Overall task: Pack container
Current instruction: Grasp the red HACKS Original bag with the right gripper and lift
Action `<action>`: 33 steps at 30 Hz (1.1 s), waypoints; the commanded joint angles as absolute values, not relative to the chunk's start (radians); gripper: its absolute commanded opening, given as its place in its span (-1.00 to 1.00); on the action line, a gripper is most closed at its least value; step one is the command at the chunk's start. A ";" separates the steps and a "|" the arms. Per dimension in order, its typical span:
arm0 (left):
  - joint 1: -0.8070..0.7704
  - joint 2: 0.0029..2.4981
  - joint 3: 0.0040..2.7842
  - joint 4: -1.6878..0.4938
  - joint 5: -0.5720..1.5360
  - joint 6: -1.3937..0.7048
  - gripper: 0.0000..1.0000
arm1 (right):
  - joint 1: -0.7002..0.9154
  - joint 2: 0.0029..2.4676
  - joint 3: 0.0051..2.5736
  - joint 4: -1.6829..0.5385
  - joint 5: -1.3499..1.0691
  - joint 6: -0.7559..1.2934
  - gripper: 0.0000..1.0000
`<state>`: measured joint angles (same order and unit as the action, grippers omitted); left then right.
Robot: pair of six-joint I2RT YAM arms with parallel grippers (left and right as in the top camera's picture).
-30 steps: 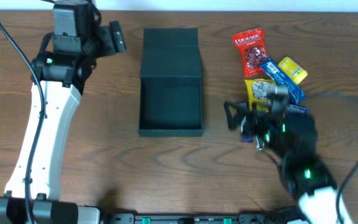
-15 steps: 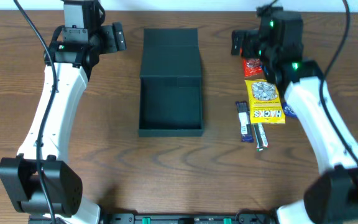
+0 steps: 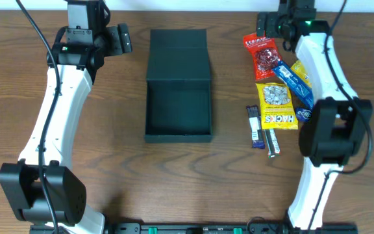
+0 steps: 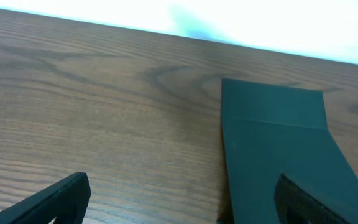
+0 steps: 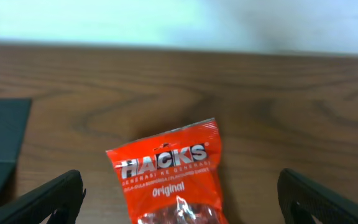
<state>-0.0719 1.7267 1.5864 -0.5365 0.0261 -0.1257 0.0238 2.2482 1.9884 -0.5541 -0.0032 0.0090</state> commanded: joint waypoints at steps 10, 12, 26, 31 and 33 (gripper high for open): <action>-0.066 1.739 1.595 -0.540 0.027 -0.120 0.91 | 0.027 2.370 2.022 -0.614 -0.012 -0.062 0.98; -0.066 1.739 1.595 -0.539 0.027 -0.119 0.91 | 0.027 2.374 2.022 -0.620 -0.012 -0.062 0.98; -0.066 1.739 1.595 -0.543 0.027 -0.119 0.91 | 0.028 2.399 2.019 -0.660 -0.012 -0.084 0.98; -0.066 1.739 1.595 -0.546 0.027 -0.120 0.91 | 0.028 2.425 2.019 -0.666 -0.012 -0.084 0.99; -0.066 1.739 1.595 -0.546 0.027 -0.120 0.91 | 0.028 2.437 2.019 -0.666 -0.012 -0.084 0.98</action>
